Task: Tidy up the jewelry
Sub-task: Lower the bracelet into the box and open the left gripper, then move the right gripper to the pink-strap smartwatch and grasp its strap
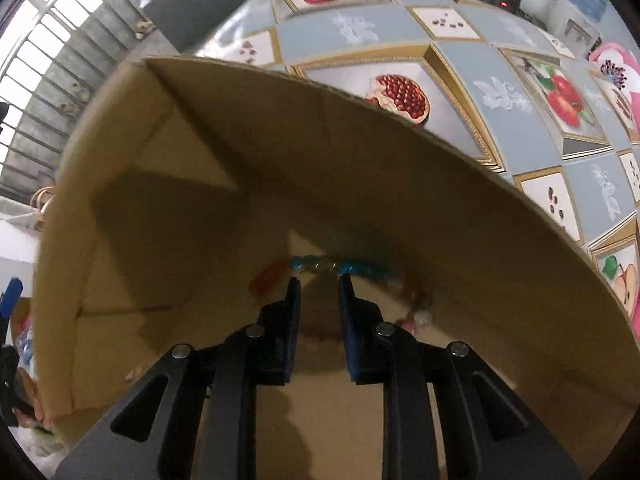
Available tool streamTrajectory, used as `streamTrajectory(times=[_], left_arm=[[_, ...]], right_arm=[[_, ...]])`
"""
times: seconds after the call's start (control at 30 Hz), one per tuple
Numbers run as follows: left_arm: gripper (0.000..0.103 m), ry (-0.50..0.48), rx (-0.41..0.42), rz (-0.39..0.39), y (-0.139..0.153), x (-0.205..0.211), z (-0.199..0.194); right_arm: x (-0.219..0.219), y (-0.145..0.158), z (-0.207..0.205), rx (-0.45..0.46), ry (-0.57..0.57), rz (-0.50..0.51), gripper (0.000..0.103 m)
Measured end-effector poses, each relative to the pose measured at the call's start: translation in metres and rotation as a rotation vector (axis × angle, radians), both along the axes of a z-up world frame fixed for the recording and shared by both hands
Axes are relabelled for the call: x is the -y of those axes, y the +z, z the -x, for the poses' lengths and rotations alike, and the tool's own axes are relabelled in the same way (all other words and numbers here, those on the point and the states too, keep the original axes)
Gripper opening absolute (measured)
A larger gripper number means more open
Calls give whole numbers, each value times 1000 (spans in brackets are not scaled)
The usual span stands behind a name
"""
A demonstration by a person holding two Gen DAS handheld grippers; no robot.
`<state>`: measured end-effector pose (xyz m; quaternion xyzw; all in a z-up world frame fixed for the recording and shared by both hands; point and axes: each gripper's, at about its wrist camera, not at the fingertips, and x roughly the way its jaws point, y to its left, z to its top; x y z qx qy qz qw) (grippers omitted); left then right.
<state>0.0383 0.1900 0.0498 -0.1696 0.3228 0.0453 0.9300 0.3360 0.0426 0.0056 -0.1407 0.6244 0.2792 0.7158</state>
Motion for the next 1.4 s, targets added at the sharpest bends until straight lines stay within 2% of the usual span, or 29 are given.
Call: streamTrajectory(times=[0.1, 0.33, 0.5, 0.63, 0.7, 0.77, 0.8, 0.83, 0.87, 0.9, 1.0, 1.07, 1.13, 1.23, 1.3, 1.4], left_arm=[[86, 0, -25, -17, -12, -5, 1], [86, -57, -10, -51, -19, 8, 4], [87, -122, 4, -155, -19, 37, 5], [87, -189, 1, -217, -21, 62, 8], [87, -223, -7, -223, -22, 74, 10], [87, -253, -17, -223, -24, 84, 13], [87, -265, -20, -220, -25, 89, 15], [87, -274, -23, -216, -27, 93, 17], [87, -283, -24, -208, -30, 97, 20], [87, -294, -27, -198, -34, 101, 24], [87, -317, -78, -163, -48, 109, 30], [87, -330, -125, -154, -56, 114, 30], [87, -348, -151, -165, -61, 118, 29], [87, -354, -194, -216, -69, 125, 26], [87, -346, -237, -230, -76, 126, 22], [87, -323, -254, -228, -81, 125, 20]], right_arm=[[-3, -1, -2, 1, -15, -7, 20], [-2, 3, -2, -46, -81, -214, 20], [6, 14, -1, -42, -93, -264, 20], [21, 45, 1, 1, -106, -291, 20], [32, 66, 7, 41, -106, -316, 20], [54, 100, 28, 119, -116, -348, 20], [63, 114, 38, 160, -116, -358, 20], [77, 135, 61, 243, -115, -369, 22], [90, 148, 79, 307, -115, -381, 24], [109, 164, 109, 392, -113, -406, 31], [160, 178, 181, 547, -113, -436, 44], [187, 174, 217, 596, -109, -433, 51], [203, 152, 253, 607, -97, -400, 58], [206, 105, 283, 513, -99, -373, 61], [203, 61, 291, 419, -116, -314, 61], [195, 27, 296, 407, -100, -225, 61]])
